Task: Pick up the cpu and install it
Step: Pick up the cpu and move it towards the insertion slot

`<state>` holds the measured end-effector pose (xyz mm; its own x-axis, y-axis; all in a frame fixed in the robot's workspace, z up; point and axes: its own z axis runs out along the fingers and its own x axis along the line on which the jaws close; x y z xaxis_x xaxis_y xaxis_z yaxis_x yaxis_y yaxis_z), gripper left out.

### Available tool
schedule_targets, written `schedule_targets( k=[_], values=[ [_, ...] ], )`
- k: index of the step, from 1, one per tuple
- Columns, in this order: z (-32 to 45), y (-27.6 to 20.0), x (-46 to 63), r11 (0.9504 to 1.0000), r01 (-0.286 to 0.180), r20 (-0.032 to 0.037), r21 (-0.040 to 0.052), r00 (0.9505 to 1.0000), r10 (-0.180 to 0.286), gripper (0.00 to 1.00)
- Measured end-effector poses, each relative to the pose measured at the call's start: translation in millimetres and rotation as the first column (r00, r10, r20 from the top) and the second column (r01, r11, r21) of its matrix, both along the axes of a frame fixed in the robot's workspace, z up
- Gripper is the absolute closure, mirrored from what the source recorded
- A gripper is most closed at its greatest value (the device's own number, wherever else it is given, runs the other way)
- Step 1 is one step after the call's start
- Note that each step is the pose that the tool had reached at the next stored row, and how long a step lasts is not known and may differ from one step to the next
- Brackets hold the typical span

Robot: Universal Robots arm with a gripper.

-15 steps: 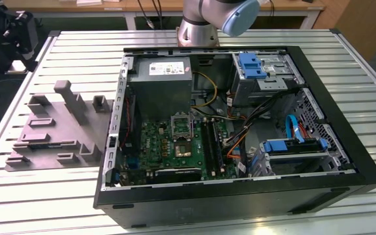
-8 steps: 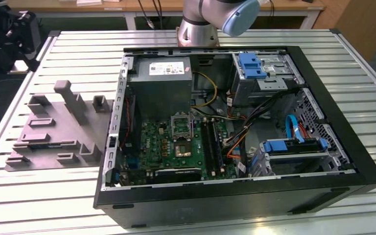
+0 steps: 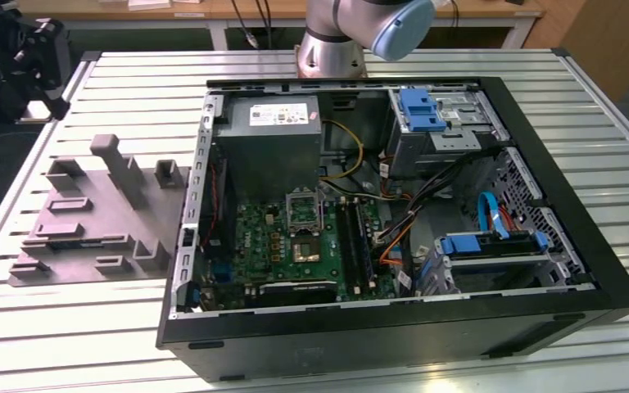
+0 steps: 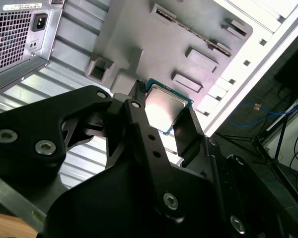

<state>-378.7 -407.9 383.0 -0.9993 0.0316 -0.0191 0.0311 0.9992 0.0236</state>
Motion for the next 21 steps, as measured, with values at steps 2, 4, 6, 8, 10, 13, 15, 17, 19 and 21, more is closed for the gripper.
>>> schedule_targets(
  k=[2, 4, 6, 8, 10, 13, 15, 17, 19, 21],
  values=[
    [0.1, 0.0, 0.4, 1.0, 0.0, -0.0001, -0.0001, 1.0, 0.0, 0.53],
    [0.0, 0.0, 1.5, 1.0, 0.0, 0.0, 0.0, 1.0, 0.0, 0.53],
    [0.1, 0.0, 1.7, 1.0, 0.0, 0.0, -0.0001, 1.0, 0.0, 0.53],
    [0.0, 0.0, 2.2, 1.0, 0.0, 0.0, -0.0001, 1.0, 0.0, 0.53],
    [0.1, 0.0, 2.8, 1.0, 0.0, -0.0001, -0.0001, 1.0, 0.0, 0.53],
    [0.0, 0.0, 3.5, 1.0, 0.0, -0.0001, -0.0001, 1.0, 0.0, 0.53],
    [0.0, 0.0, 4.1, 1.0, 0.0, 0.0, 0.0, 1.0, 0.0, 0.53],
    [0.0, 0.0, 4.6, 1.0, 0.0, 0.0, 0.0, 1.0, 0.0, 0.53],
    [0.0, 0.0, 5.0, 1.0, 0.0, 0.0, 0.0, 1.0, 0.0, 0.53],
    [0.0, 0.0, 5.4, 1.0, 0.0, 0.0, 0.0, 1.0, 0.0, 0.53]
  ],
)
